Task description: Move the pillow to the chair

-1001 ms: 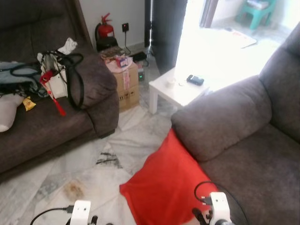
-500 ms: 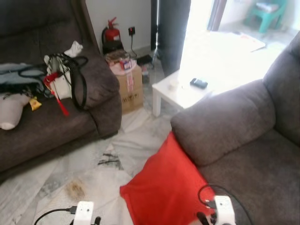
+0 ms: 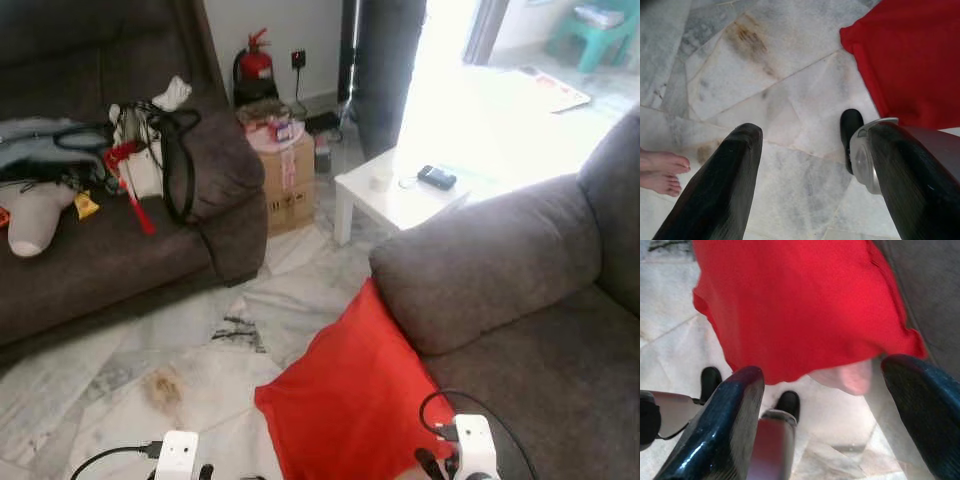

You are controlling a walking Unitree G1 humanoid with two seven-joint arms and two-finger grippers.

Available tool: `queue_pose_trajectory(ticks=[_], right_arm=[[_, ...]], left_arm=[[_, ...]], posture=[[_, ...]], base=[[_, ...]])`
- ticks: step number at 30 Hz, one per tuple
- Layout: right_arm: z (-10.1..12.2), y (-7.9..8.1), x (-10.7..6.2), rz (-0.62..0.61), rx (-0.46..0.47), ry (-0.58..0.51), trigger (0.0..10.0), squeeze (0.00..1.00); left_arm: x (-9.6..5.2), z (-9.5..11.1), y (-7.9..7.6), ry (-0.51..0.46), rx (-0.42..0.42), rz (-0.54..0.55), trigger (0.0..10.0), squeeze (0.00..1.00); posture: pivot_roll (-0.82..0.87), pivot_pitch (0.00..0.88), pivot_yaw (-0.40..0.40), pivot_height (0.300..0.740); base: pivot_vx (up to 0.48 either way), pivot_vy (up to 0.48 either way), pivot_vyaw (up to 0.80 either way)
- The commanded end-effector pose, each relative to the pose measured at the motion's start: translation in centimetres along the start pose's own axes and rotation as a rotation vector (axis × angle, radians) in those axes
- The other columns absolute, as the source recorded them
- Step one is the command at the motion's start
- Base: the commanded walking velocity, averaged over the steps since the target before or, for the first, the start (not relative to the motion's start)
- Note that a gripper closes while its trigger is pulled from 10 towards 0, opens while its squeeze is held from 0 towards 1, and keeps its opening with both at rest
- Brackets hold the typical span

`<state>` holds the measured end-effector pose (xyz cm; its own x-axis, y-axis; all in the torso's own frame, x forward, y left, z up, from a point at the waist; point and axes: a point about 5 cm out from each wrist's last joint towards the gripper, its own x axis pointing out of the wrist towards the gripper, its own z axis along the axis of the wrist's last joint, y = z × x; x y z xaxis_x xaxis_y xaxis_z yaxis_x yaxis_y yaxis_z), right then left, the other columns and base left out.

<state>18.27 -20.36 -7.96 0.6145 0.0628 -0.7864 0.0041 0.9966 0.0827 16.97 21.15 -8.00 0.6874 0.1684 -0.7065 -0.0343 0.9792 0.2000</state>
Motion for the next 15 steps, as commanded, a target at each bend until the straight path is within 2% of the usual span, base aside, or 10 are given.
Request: queue_pose_trajectory(ticks=[1, 3, 7, 10, 12, 13, 15], right_arm=[[-0.4, 0.1, -0.1, 0.0, 0.017, 0.008, 10.0, 0.0], [-0.3, 0.1, 0.0, -0.006, 0.013, -0.004, 10.0, 0.0], [1.4, 0.2, 0.2, -0.007, 0.009, -0.091, 10.0, 0.0], [3.9, 0.2, 0.4, -0.005, 0.011, -0.201, 10.0, 0.0], [5.3, 0.3, 0.4, -0.015, 0.0, -0.255, 10.0, 0.0], [6.7, 0.5, 0.4, -0.004, -0.001, -0.318, 10.0, 0.0], [8.1, 0.7, 0.4, 0.014, 0.016, -0.379, 10.0, 0.0]], left_arm=[[-0.2, -0.7, 0.3, 0.027, -0.005, 0.0, 10.0, 0.0], [-0.2, -0.6, 0.3, 0.02, -0.009, 0.0, 10.0, 0.0], [0.1, 1.0, 0.6, -0.067, -0.029, 0.02, 10.0, 0.0], [0.5, 3.8, 1.6, -0.209, -0.078, 0.075, 10.0, 0.0], [0.6, 5.6, 2.1, -0.3, -0.058, 0.097, 10.0, 0.0], [0.5, 7.4, 2.6, -0.391, -0.04, 0.11, 10.0, 0.0], [0.4, 8.9, 2.7, -0.47, -0.019, 0.112, 10.0, 0.0]], posture=[[0.08, 0.119, -0.019, 0.74], [0.08, 0.119, -0.019, 0.74], [0.08, 0.126, -0.017, 0.74], [0.08, 0.135, -0.017, 0.74], [0.08, 0.135, -0.017, 0.74], [0.08, 0.142, -0.01, 0.74], [0.08, 0.143, -0.006, 0.74]], base=[[0.0, 0.0, 0.0], [0.0, 0.0, 0.0], [0.0, 0.0, 0.0], [0.0, 0.0, 0.0], [0.0, 0.0, 0.0], [0.0, 0.0, 0.0], [0.0, 0.0, 0.0]])
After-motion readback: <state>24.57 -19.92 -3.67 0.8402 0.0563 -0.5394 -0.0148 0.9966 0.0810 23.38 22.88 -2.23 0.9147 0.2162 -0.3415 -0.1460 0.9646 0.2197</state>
